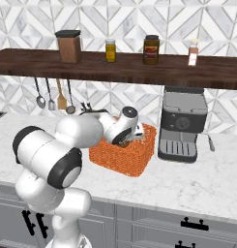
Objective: Open the cabinet, pick up the bread from the cabinet and place it in the basket. Then move the basket to the dining counter.
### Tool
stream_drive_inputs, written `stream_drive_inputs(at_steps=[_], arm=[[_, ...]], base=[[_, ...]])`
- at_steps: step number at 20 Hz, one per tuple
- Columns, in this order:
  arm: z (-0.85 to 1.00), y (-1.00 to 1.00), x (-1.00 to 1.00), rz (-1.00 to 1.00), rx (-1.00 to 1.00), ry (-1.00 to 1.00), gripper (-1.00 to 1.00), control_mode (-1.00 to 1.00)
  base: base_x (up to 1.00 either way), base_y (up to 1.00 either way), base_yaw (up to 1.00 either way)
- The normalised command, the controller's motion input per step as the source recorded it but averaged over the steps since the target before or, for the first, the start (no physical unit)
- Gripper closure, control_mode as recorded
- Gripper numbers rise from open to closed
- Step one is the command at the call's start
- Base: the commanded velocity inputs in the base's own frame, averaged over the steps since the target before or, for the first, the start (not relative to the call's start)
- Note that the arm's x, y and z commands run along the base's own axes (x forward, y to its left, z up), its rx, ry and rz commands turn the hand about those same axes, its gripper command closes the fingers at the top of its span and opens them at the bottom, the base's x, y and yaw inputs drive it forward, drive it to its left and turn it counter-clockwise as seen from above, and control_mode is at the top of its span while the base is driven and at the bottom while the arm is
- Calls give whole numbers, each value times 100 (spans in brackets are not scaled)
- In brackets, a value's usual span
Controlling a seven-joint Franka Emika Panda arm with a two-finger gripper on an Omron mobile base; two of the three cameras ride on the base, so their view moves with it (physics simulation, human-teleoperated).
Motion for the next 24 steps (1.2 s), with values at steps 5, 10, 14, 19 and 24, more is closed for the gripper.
stream_drive_inputs(at_steps=[5, 10, 14, 19, 24], arm=[[0, 0, 14, 0, 0, 5, -100, -100], [16, 0, 4, 0, 0, 2, -100, -100], [42, 0, -7, -2, 0, 0, -100, -100], [51, -9, -35, -10, 0, -4, -100, -100], [10, -8, -66, -8, 0, -22, -100, -100]], base=[[0, 0, 0], [0, 0, 0], [0, 0, 0], [0, 0, 0], [0, 0, 0]])
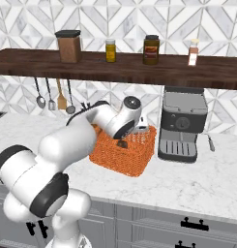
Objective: Open the cabinet, pick up the bread from the cabinet and place it in the basket. Then move the basket to the dining counter.
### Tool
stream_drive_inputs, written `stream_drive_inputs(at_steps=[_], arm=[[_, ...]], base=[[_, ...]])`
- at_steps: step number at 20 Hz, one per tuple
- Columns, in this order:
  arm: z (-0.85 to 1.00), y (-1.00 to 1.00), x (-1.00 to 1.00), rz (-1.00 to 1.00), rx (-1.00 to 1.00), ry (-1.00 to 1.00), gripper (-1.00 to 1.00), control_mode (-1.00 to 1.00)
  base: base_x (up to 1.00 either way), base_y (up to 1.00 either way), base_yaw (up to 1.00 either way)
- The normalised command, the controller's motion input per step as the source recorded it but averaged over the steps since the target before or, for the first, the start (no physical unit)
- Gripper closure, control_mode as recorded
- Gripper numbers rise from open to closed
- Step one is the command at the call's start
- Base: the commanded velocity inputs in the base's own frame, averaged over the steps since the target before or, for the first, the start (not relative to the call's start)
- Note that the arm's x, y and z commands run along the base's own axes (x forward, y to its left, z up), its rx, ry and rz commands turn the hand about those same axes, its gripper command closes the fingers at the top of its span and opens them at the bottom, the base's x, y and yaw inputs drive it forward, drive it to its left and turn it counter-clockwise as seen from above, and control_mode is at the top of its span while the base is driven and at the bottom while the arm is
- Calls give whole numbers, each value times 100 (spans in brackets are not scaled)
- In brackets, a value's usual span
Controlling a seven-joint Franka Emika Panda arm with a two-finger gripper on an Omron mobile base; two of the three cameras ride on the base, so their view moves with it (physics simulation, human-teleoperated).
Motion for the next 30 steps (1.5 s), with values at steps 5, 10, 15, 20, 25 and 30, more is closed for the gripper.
stream_drive_inputs(at_steps=[5, 10, 15, 20, 25, 30], arm=[[52, -8, -49, -5, 2, -21, -100, -100], [66, -30, -41, -22, 2, 8, -100, -100], [40, -35, -36, -37, 1, 31, -100, -100], [2, -15, -49, -38, 15, 16, -100, -100], [-1, -3, -54, -38, 22, 7, -100, -100], [-8, 9, -23, -15, 7, 0, -100, -100]], base=[[0, 0, 0], [0, 0, 0], [0, 0, 0], [0, 0, 0], [0, 0, 0], [0, 0, 0]])
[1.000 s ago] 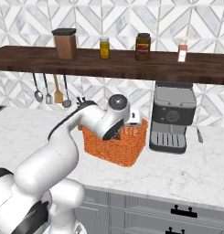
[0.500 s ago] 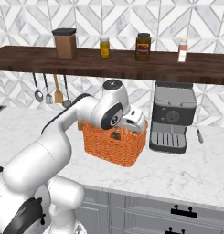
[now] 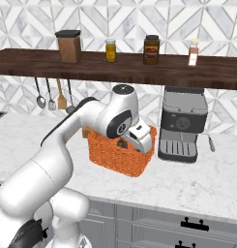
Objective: Open the cabinet, pick up the bread from the cabinet and place it in the basket. Then move the basket to the dining counter.
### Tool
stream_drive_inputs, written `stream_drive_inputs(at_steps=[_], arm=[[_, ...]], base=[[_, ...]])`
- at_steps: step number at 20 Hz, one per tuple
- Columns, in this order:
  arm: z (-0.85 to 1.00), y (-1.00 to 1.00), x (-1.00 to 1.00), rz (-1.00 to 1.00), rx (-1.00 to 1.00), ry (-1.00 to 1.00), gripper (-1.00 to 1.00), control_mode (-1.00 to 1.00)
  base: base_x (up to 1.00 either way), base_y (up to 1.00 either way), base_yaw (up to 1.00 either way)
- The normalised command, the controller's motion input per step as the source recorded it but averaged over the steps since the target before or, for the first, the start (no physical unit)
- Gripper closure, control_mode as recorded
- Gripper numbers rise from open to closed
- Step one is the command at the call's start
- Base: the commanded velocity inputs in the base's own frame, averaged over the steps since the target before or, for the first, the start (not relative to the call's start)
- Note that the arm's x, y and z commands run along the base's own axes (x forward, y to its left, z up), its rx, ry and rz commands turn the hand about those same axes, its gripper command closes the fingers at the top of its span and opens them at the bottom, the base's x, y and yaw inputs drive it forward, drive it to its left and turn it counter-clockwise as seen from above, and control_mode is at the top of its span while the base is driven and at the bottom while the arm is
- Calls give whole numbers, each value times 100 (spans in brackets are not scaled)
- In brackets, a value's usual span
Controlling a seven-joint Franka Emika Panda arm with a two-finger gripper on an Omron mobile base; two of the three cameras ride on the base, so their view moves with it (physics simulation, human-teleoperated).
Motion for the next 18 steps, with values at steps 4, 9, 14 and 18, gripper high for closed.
stream_drive_inputs(at_steps=[4, 9, 14, 18], arm=[[-22, 7, 29, 11, 0, 3, -100, -100], [-27, -6, 34, 20, 0, 0, -100, -100], [-9, -29, 22, 8, 0, 0, -100, -100], [-6, -9, 29, 1, 0, 0, -100, -100]], base=[[0, 0, 0], [0, 0, 0], [0, 0, 0], [0, 0, 0]])
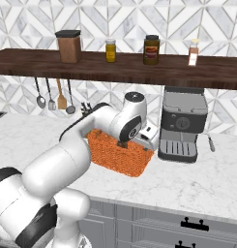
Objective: Open the cabinet, pick up the bread from the cabinet and place it in the basket. Then move the basket to the dining counter.
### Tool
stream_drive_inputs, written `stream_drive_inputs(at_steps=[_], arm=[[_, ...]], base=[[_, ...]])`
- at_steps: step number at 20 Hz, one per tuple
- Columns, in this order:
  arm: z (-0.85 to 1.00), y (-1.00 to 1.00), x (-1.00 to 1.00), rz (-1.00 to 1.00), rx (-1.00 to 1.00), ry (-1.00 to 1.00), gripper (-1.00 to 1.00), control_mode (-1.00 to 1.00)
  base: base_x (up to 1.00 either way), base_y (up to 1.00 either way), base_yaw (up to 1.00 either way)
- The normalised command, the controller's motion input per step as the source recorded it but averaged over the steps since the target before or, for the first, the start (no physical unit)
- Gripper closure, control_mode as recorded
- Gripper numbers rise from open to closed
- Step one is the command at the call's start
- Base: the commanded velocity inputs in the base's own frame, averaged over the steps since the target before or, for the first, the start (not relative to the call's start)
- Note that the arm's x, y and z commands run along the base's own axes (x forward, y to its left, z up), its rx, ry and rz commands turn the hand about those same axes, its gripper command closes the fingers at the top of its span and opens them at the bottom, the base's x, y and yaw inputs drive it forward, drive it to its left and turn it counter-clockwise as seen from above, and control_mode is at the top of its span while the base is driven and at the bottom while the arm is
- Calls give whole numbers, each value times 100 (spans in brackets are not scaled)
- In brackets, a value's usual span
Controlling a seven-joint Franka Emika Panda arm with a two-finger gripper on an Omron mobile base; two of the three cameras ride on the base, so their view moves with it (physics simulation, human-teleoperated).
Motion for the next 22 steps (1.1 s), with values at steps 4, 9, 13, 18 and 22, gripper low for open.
stream_drive_inputs(at_steps=[4, 9, 13, 18, 22], arm=[[-17, 0, 34, 0, 0, 0, -100, -100], [-29, -4, 35, 0, 0, 0, -100, -100], [-24, -11, 19, 0, 0, 0, -100, -100], [-25, -9, 19, 2, 0, 0, -100, -100], [-22, -18, 27, 2, 0, 0, -100, -100]], base=[[0, 0, 0], [0, 0, 0], [0, 0, 0], [0, 0, 0], [0, 0, 0]])
